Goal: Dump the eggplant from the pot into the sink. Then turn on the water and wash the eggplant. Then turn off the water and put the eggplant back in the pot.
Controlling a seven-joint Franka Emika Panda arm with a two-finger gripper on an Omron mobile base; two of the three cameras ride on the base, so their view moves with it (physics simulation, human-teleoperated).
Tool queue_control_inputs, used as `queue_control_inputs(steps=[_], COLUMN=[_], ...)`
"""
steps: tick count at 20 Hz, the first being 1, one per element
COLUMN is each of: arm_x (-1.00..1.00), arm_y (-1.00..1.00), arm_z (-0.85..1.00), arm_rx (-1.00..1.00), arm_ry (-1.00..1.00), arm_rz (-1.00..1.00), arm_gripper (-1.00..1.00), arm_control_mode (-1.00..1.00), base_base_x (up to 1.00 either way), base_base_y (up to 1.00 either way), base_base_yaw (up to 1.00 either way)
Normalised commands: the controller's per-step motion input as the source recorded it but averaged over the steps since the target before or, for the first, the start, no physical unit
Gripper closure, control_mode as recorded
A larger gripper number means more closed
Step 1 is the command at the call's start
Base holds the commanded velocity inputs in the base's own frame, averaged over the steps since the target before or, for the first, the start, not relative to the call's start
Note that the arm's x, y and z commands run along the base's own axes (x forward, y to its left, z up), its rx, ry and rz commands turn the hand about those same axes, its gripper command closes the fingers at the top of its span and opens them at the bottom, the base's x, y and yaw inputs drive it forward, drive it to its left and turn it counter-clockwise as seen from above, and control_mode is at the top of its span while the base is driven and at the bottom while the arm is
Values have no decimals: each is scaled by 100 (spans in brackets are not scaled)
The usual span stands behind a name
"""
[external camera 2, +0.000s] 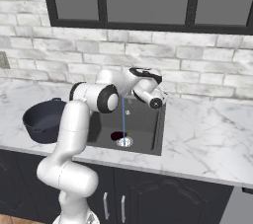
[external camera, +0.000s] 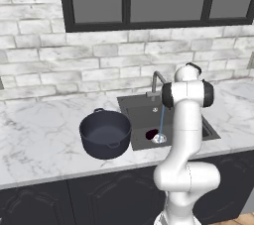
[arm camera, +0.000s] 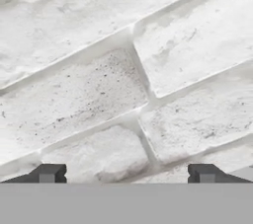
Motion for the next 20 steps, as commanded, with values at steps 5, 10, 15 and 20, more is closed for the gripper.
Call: queue_control_inputs(steps=[5, 10, 15, 20], arm_x=[-45, -47, -13, 0], arm_y=[-40, -27, -30, -21], arm_z=[26, 0, 0, -6], arm_rx=[4, 3, 1, 0], arm_ry=[0, 4, 15, 20], arm_rz=[0, 0, 0, 0], arm_gripper=[-100, -100, -100, -100], arm_control_mode=[-100, -100, -100, -100], base_base_x=[0, 0, 0, 0], base_base_y=[0, 0, 0, 0], base_base_yaw=[0, 0, 0, 0])
